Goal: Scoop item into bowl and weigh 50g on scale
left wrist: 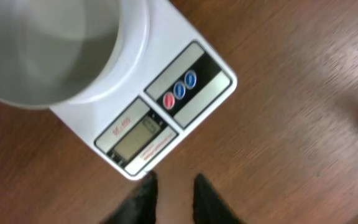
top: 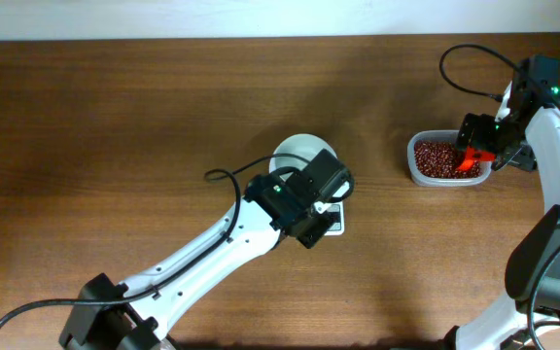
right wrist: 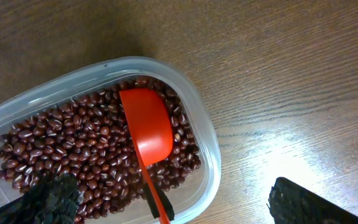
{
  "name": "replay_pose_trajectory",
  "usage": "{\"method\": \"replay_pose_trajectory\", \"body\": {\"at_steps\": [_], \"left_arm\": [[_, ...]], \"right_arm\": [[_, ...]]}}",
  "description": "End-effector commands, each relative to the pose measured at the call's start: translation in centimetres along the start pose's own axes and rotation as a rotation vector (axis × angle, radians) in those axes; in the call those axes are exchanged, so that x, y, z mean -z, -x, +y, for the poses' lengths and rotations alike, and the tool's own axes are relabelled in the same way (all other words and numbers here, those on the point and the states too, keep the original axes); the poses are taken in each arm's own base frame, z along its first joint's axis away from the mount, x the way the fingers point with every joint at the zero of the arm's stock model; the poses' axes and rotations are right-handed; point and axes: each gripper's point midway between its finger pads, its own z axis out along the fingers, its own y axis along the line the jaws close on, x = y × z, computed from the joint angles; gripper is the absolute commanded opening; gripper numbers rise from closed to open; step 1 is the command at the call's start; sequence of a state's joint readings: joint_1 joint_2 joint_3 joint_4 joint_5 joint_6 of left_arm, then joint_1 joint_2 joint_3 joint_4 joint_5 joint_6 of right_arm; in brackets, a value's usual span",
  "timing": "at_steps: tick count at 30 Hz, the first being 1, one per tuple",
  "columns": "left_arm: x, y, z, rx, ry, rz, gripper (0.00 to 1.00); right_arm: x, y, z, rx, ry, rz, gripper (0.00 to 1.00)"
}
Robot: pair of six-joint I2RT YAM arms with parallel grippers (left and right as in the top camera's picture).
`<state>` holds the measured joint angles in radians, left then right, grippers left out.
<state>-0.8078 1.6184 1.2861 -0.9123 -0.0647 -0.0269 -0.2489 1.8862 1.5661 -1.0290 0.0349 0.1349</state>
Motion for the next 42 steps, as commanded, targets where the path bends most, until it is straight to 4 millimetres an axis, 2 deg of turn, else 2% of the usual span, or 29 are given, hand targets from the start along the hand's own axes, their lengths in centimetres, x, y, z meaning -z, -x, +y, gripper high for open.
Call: {"method": "replay_pose_trajectory", "body": {"at_steps": [1,2,6,9,11,12,14,15,16,18,20,23,26,32,42], "left_arm": [[0.5,-1.1,0.4,0.006,0.023,0.043,0.91],[0.6,-1.8,0.4,0.004,0.023,0.070,0.99],[0.6,-2.5,-0.4,0.005,-0.024,0.097,0.99],[0.6,-1.8,-0.3,0.006,-0.021,0.072,0.99],[1.6,-0.4,0.9,0.034,-0.001,0.029,0.99],[2.6,0.8,2.7,0.085,0.020,-0.009,0.99],[4.3,2.6,8.2,0.243,0.070,-0.089,0.99],[5.1,3.2,11.5,0.317,0.105,-0.135,0.99],[5.9,3.4,15.6,0.407,0.151,-0.190,0.99],[7.0,2.7,22.2,0.546,0.222,-0.273,0.99],[8.5,0.9,28.1,0.664,0.307,-0.340,0.99],[9.8,-0.8,32.0,0.740,0.373,-0.388,0.99],[10.5,-1.1,33.5,0.762,0.402,-0.421,0.99],[10.9,-0.4,34.0,0.757,0.420,-0.456,0.99],[11.3,-0.5,34.6,0.761,0.456,-0.466,0.99]], "right_arm": [[0.2,0.4,0.2,0.001,0.007,-0.010,0.99],[0.2,0.4,0.2,0.001,0.007,-0.010,0.99],[0.2,0.4,0.2,0.001,0.007,-0.010,0.98],[0.2,0.4,0.2,0.001,0.007,-0.010,0.99],[0.2,0.4,0.2,0.001,0.007,-0.010,0.99],[0.2,0.4,0.2,0.001,0.007,-0.010,0.99],[0.2,0.4,0.2,0.001,0.007,-0.010,0.99],[0.2,0.4,0.2,0.001,0.007,-0.010,0.99],[0.2,0.4,0.2,0.001,0.007,-0.010,0.99],[0.2,0.4,0.2,0.001,0.007,-0.010,0.99],[0.2,0.4,0.2,0.001,0.007,-0.010,0.99],[0.2,0.4,0.2,0.001,0.007,-0.010,0.99],[0.2,0.4,0.2,0.001,0.007,-0.010,0.99],[0.2,0.4,0.2,0.001,0.007,-0.010,0.99],[0.2,0.4,0.2,0.001,0.007,-0.010,0.99]]}}
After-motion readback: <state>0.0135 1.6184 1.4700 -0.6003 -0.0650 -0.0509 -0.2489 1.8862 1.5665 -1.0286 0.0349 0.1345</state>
